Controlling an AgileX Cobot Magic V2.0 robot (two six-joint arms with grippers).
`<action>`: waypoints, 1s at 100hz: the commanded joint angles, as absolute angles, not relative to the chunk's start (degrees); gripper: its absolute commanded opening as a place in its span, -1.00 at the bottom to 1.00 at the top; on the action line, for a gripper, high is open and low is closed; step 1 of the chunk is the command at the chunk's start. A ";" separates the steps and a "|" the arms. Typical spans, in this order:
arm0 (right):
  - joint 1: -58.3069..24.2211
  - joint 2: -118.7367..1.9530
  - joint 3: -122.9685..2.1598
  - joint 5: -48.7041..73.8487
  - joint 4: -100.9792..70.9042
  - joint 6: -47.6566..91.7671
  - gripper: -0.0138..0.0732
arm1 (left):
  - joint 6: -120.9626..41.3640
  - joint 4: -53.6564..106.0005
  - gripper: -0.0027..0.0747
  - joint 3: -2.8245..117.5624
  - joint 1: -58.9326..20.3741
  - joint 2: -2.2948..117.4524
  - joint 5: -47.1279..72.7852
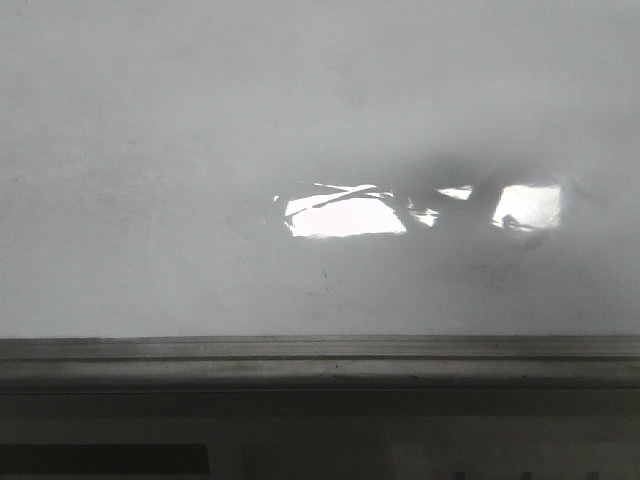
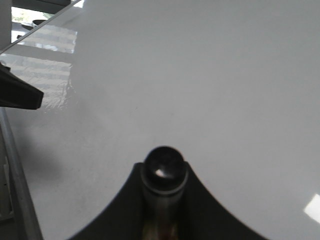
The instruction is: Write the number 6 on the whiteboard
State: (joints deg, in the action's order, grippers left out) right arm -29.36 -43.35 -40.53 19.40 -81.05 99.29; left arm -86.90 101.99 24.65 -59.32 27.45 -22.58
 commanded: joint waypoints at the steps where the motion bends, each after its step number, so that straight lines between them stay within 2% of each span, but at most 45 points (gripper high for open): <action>1: -29.60 -43.60 -42.73 21.74 -82.57 99.88 -0.78 | -86.57 100.25 -0.98 26.17 -59.38 27.61 -21.18; 25: -29.60 -42.27 -42.73 32.86 -83.61 99.88 -0.78 | -86.57 100.25 -0.98 26.17 -59.38 27.61 -21.18; 36: -29.60 -40.29 -42.25 33.55 -83.29 99.88 -0.78 | -86.57 100.25 -0.98 26.17 -59.38 27.61 -21.18; 58: -29.60 -36.37 -41.77 28.22 -70.30 95.98 -0.78 | -86.57 100.25 -0.98 26.17 -59.38 27.61 -21.18; 100: -29.60 -36.01 -41.67 6.53 -37.13 65.21 -0.78 | -86.57 100.25 -0.98 26.17 -59.38 27.61 -21.18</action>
State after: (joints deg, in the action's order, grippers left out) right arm -29.72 -36.18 -40.23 14.33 -43.07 72.84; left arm -86.90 101.99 24.65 -59.32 27.45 -22.43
